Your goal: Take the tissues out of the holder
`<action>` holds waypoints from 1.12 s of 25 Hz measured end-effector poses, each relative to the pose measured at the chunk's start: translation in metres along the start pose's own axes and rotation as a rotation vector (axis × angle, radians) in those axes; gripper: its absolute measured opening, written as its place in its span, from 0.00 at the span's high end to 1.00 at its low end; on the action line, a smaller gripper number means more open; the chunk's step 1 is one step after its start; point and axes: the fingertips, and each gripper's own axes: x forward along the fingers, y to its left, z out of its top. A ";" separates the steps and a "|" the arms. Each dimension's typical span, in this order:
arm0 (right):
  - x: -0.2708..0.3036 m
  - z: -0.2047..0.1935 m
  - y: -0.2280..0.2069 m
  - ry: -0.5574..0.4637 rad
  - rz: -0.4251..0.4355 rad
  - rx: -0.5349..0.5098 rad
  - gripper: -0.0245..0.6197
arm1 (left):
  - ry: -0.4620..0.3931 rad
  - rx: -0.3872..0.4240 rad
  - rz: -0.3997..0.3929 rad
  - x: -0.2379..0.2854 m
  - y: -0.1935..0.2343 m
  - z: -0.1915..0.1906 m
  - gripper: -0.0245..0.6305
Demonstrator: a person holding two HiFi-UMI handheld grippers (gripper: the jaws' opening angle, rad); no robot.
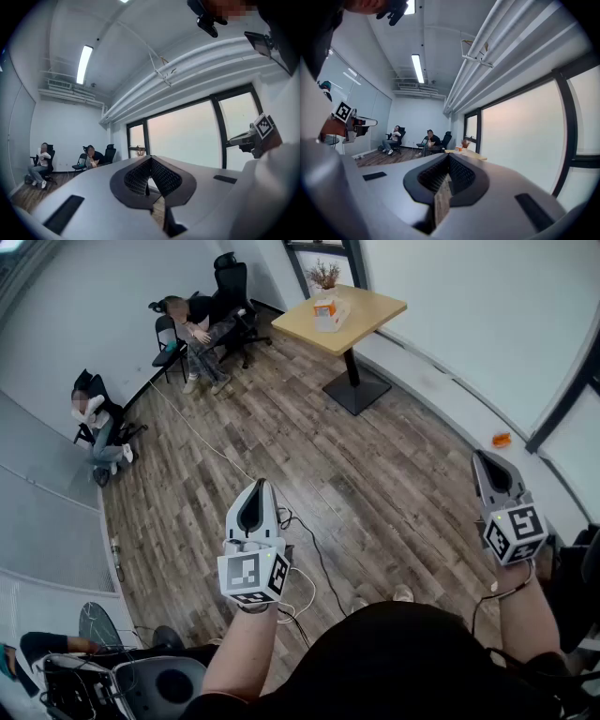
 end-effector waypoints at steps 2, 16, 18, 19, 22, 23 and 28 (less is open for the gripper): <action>-0.003 -0.001 -0.002 -0.001 0.003 -0.002 0.95 | -0.003 0.009 -0.005 0.000 -0.006 0.004 0.96; 0.000 -0.034 -0.038 0.016 0.103 0.000 0.95 | 0.044 0.034 0.091 -0.004 -0.038 -0.011 0.96; 0.009 -0.039 -0.044 0.021 0.109 -0.008 0.95 | 0.060 0.032 0.117 -0.002 -0.037 -0.018 0.96; 0.014 -0.043 -0.048 0.024 0.109 0.000 0.95 | 0.069 0.031 0.126 0.001 -0.035 -0.022 0.96; 0.029 -0.050 -0.052 0.035 0.111 0.028 0.95 | 0.088 0.034 0.139 0.011 -0.026 -0.027 0.96; 0.035 -0.049 -0.052 0.036 0.111 0.030 0.95 | 0.087 0.036 0.140 0.016 -0.023 -0.028 0.96; 0.067 -0.045 -0.057 0.023 0.100 0.043 0.95 | 0.083 -0.006 0.137 0.051 -0.006 -0.044 0.96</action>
